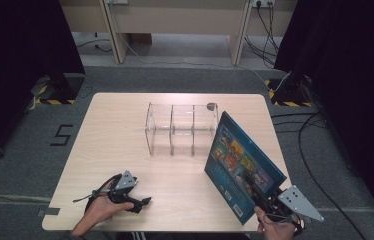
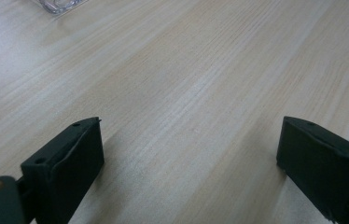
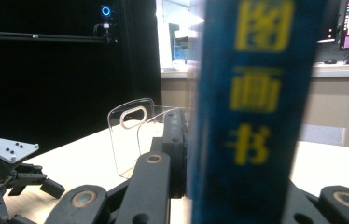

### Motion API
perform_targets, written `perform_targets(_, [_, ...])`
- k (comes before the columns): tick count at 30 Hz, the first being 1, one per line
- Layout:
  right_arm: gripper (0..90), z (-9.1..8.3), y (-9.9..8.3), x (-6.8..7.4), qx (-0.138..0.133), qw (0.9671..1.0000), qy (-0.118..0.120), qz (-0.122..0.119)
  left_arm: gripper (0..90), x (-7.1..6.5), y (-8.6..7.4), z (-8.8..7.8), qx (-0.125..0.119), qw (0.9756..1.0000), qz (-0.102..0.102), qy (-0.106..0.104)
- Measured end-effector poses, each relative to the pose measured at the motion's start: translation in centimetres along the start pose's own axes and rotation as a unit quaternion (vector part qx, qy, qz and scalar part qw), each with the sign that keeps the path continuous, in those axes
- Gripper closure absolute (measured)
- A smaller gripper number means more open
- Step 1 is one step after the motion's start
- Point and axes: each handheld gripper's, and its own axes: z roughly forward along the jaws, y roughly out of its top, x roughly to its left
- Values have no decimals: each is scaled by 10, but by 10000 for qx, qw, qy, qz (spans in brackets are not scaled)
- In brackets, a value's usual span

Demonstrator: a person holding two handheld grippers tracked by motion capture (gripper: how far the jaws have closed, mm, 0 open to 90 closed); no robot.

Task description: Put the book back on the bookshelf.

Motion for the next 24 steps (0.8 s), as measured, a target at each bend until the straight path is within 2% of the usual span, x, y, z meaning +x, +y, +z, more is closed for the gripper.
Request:
perform_targets(8, [819, 3, 2, -1, -59, 9999, 50, 108, 57, 0, 0, 0, 11, 10000, 14, -15])
perform_targets(12, [820, 6, 5, -6, -76, 9995, 29, 319, 56, 0, 0, 0, 13, 10000, 15, -16])
perform_targets(15, [820, 7, 6, -8, -76, 9993, 10, 366, 56, 0, 0, 0, 10, 10000, 16, -19])
perform_targets(16, [820, 9, 7, -11, -71, 9988, 7, 490, 56, 0, 0, 0, 14, 10000, 16, -17])
perform_targets(24, [821, 17, 10, -17, -66, 9983, 9, 576, 54, 1, 0, 0, 12, 10000, 17, -25])
